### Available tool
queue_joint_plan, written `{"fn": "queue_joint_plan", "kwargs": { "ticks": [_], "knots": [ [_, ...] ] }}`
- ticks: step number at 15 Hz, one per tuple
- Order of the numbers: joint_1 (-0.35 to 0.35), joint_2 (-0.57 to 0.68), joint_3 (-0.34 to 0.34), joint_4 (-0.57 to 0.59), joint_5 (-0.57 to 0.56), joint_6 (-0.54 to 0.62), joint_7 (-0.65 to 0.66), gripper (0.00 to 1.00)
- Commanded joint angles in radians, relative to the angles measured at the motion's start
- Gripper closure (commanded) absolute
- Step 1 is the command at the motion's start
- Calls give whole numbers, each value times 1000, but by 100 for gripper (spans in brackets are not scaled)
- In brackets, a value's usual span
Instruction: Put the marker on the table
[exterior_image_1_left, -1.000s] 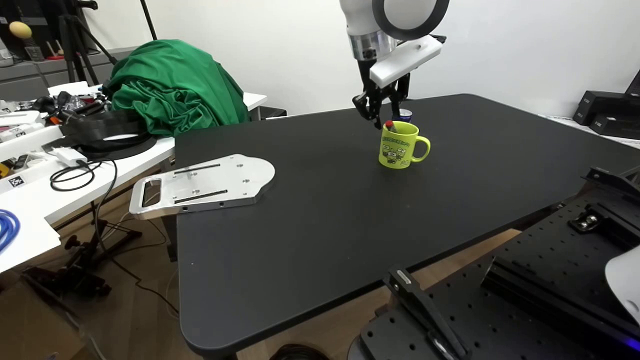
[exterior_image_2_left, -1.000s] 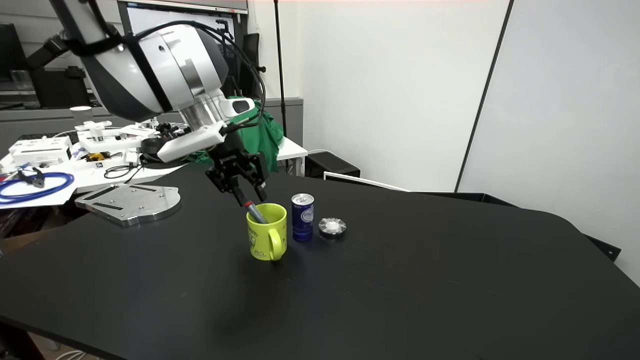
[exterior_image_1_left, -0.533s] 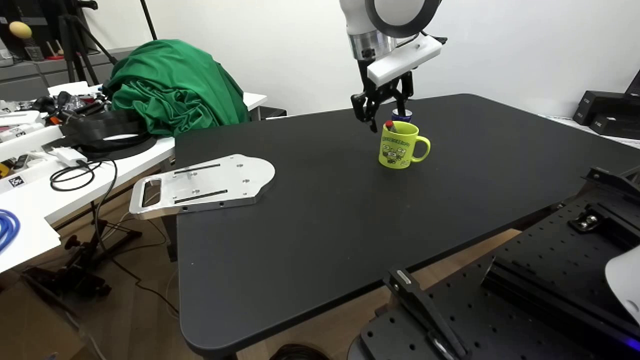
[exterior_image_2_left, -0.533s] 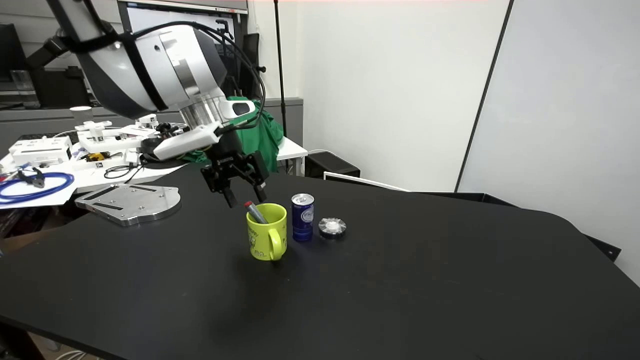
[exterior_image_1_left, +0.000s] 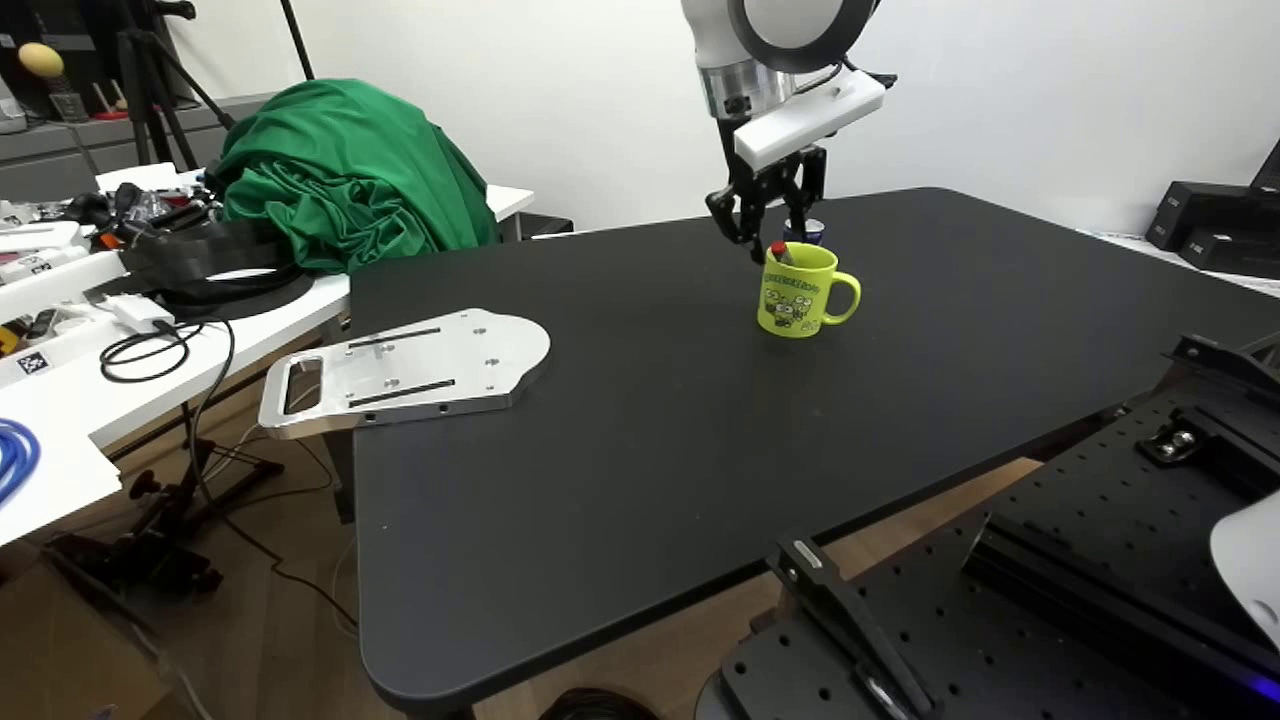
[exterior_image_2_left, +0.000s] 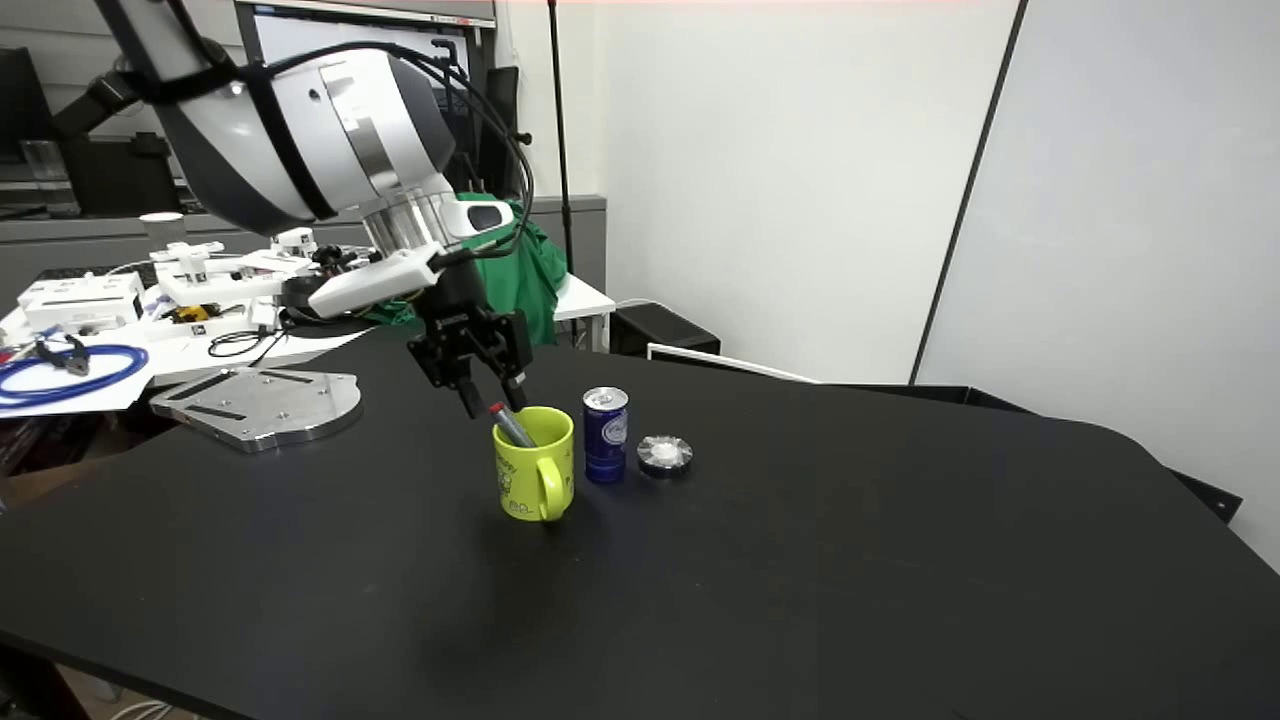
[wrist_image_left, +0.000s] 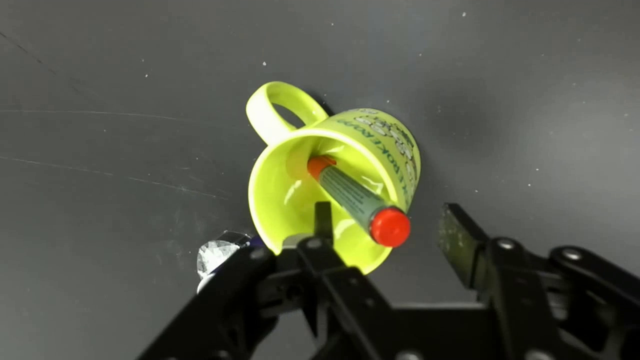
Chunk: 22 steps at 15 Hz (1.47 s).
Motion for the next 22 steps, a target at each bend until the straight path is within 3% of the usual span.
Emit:
{"fn": "queue_joint_plan", "kwargs": {
  "ticks": [1,5,13,19,22],
  "knots": [
    [22,-3,-18,14,30,-16,-11,72],
    [26,0,-23,20,42,-24,-12,98],
    [41,-89,13,127,187,-104,-70,94],
    [34,-195,88,261,357,-279,-157,94],
    [31,-208,136,294,493,-357,-246,94]
  ]
}}
